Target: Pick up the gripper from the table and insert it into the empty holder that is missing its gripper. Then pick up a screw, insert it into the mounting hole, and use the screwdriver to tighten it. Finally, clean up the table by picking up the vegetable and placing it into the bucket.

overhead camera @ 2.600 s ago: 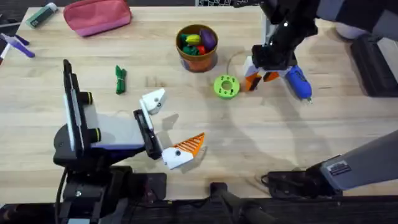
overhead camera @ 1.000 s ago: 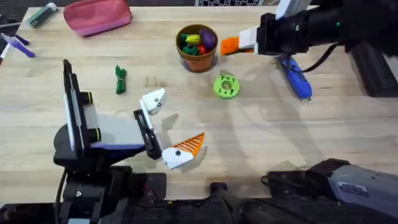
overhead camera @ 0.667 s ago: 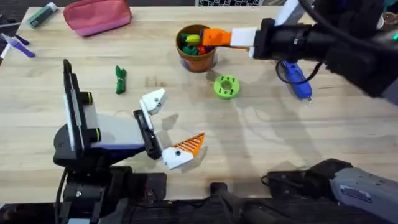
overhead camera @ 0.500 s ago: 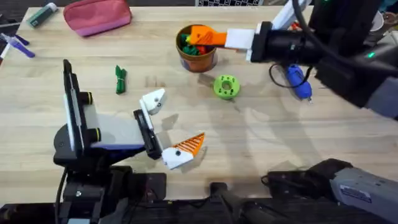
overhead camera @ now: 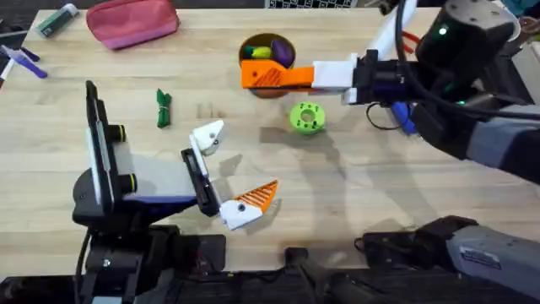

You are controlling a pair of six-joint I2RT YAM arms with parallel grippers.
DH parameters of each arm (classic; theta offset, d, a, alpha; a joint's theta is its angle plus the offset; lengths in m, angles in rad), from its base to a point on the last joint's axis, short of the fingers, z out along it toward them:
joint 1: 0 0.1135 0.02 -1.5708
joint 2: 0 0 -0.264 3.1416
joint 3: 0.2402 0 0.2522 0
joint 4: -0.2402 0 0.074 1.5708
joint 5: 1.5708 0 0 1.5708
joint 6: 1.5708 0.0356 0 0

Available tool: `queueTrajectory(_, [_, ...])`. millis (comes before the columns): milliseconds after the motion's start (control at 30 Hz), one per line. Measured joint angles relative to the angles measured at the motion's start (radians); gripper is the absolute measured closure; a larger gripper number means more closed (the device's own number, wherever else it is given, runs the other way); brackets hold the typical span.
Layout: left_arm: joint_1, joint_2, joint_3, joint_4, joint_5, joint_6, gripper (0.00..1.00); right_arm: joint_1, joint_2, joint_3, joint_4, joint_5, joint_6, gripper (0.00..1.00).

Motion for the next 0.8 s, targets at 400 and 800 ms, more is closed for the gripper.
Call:
queueTrajectory(400, [0.0, 0.0, 0.0, 0.0, 0.0, 0.0, 0.016, -0.023, 0.219, -0.01, 0.099, -0.271, 0.189, 0.99])
queueTrajectory(800, [0.0, 0.0, 0.0, 0.0, 0.0, 0.0, 0.015, -0.027, 0.291, -0.052, 0.194, -0.423, 0.264, 0.99])
